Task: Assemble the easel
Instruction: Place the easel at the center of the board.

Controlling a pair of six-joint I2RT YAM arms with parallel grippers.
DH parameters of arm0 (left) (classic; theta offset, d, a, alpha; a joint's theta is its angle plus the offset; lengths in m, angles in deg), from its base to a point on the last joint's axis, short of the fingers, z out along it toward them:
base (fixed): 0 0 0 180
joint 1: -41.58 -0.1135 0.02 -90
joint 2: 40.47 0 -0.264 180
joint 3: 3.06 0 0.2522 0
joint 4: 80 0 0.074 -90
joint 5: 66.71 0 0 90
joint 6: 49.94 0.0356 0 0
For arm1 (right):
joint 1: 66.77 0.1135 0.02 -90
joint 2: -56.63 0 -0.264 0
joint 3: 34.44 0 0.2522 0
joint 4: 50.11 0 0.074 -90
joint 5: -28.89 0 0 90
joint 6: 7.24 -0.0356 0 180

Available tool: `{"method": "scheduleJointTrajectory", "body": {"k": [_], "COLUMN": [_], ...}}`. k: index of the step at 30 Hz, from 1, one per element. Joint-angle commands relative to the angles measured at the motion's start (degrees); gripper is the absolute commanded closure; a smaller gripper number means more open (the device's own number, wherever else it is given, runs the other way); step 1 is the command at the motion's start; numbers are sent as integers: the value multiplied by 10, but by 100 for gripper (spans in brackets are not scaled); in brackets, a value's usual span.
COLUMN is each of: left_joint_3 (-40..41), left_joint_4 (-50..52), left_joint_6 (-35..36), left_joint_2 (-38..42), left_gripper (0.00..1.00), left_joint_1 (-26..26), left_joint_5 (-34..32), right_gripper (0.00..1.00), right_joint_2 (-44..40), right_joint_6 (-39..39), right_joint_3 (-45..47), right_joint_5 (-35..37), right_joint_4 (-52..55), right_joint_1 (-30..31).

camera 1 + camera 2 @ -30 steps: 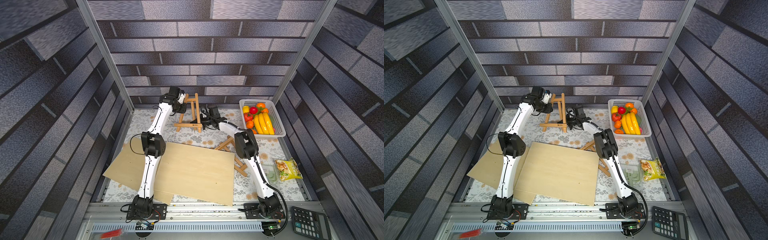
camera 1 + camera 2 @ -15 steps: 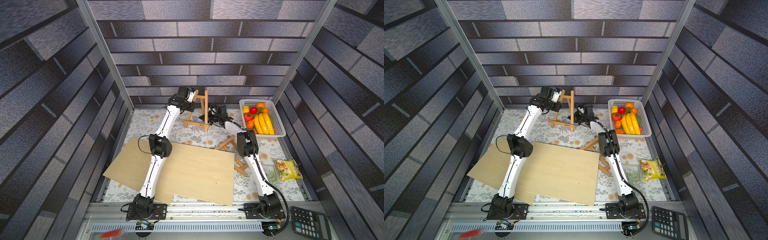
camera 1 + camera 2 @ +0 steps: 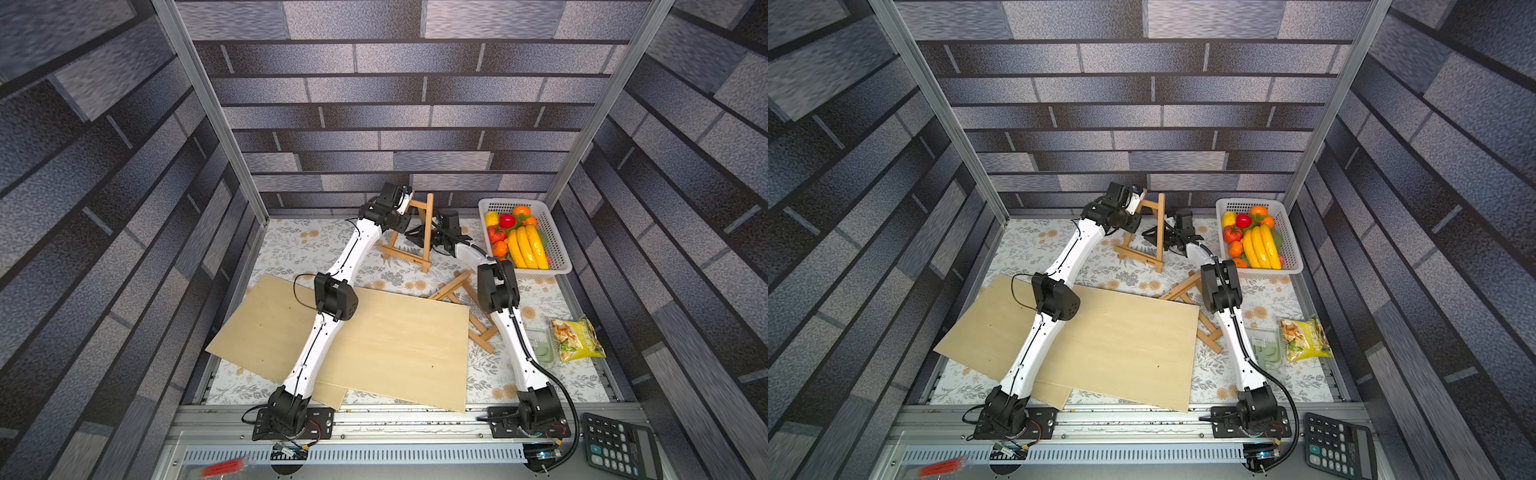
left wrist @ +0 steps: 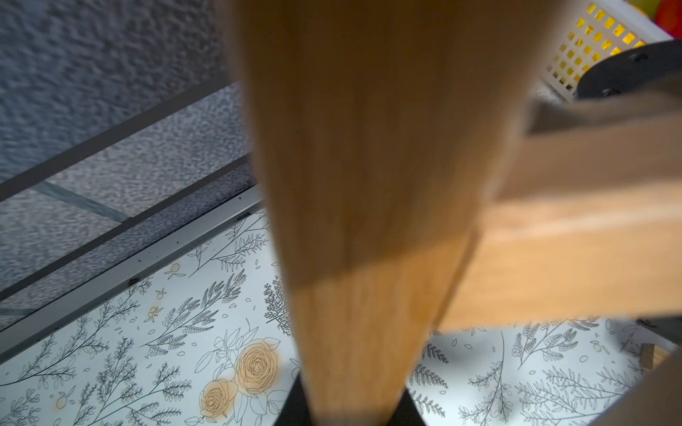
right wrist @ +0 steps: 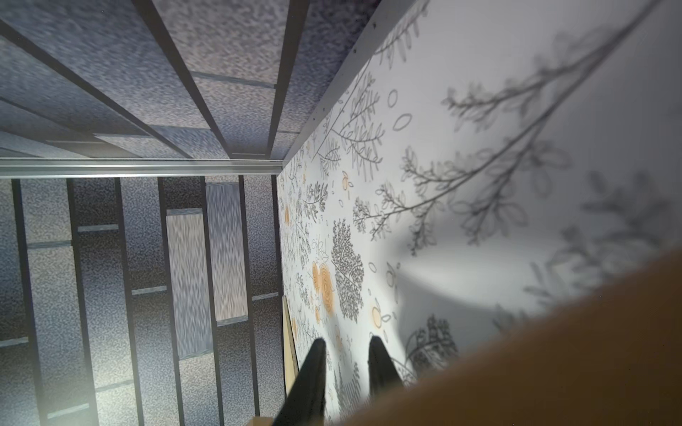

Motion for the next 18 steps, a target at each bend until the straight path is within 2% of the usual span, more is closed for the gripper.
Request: {"method": "scheduleJointTrajectory", "body": {"k": [1, 2, 9, 14, 16, 18], "left_joint_3": [32, 39, 70, 103, 155, 287], "left_joint_4": [113, 113, 109, 106, 93, 32], "left_joint_6": [18, 19, 21, 15, 14, 12], "left_joint_2": [-28, -21, 19, 58, 91, 168], "left_gripper": [41, 1, 0, 0, 0, 0], "left_joint_1": [2, 1, -1, -1, -2, -5], "left_joint_5": [-35, -35, -37, -34, -41, -40], "right_gripper": [75, 74, 66, 62, 62, 62], "right_joint_2": [-21, -29, -126, -182, -183, -186], "right_joint_6": [6, 9, 51, 52, 52, 52], "right_joint_3": [34, 47, 220, 323, 330, 335], "right_joint_5": [-17, -17, 17, 30, 15, 9], "right_joint_4": [-24, -28, -22, -55, -66, -68], "right_joint_1": [0, 0, -13, -25, -25, -26]}}
